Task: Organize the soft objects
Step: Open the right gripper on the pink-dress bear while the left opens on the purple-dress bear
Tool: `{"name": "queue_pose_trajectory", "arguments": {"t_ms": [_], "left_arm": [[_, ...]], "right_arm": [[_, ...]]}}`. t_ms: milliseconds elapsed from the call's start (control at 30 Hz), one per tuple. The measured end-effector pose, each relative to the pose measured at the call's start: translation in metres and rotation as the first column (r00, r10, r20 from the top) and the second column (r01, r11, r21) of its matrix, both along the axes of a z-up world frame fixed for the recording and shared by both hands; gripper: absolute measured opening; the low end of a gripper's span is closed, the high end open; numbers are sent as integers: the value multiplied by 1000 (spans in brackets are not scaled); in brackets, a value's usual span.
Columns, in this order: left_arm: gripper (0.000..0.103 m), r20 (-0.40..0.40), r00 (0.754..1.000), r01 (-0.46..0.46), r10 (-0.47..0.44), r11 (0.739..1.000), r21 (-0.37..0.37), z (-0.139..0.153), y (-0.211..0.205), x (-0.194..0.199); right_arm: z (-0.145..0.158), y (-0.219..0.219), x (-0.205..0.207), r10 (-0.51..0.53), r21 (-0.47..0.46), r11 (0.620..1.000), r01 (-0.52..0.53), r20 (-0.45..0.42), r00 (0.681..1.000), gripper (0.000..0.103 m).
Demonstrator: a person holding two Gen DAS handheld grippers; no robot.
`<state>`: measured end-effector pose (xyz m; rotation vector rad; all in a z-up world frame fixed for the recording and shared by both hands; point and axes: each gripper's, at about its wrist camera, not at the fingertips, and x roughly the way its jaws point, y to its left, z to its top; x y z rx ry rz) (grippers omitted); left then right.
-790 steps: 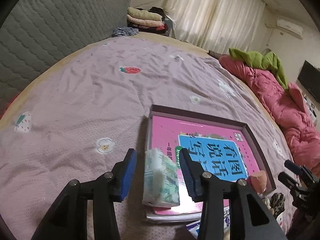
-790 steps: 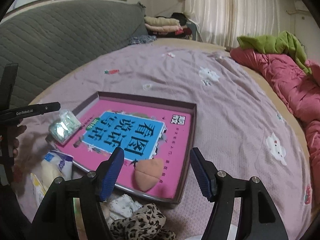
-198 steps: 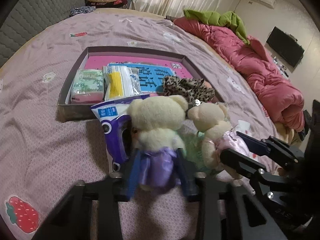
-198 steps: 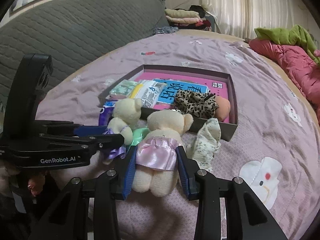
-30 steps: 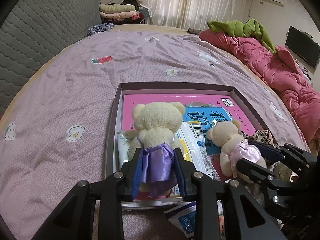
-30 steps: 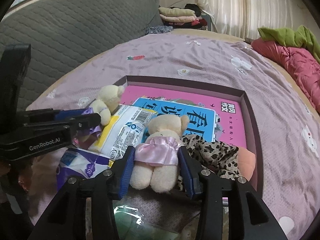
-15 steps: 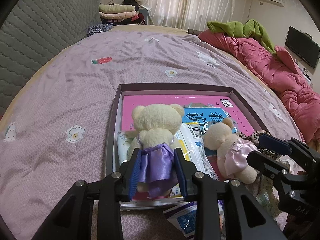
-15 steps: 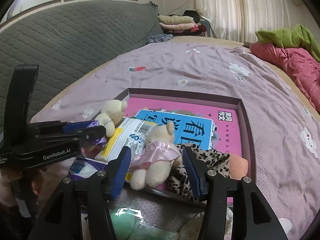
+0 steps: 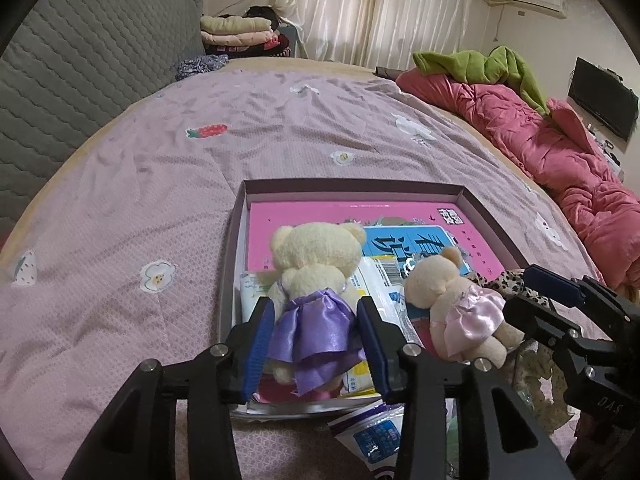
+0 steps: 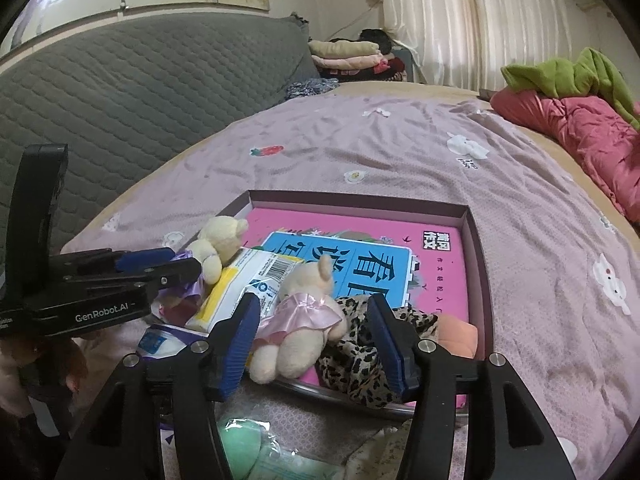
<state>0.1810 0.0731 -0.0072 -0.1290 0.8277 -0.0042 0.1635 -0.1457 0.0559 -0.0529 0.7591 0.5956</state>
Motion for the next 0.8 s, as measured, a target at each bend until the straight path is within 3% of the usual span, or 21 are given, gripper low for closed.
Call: {"name": "queue_pose_trajectory", "arguments": {"t_ms": [367, 533, 800], "left_arm": [[44, 45, 998, -49, 51, 998, -44, 10, 16, -3], [53, 83, 996, -35, 40, 998, -60, 18, 16, -7], [53, 87, 996, 7, -6, 1000, -16, 19, 2, -9]], "right_arm": [[2, -2, 0, -3, 3, 1000, 3, 11, 1000, 58], [2, -1, 0, 4, 11, 1000, -4, 13, 1000, 68], [7, -5, 0, -12, 16, 1000, 11, 30, 999, 69]]}}
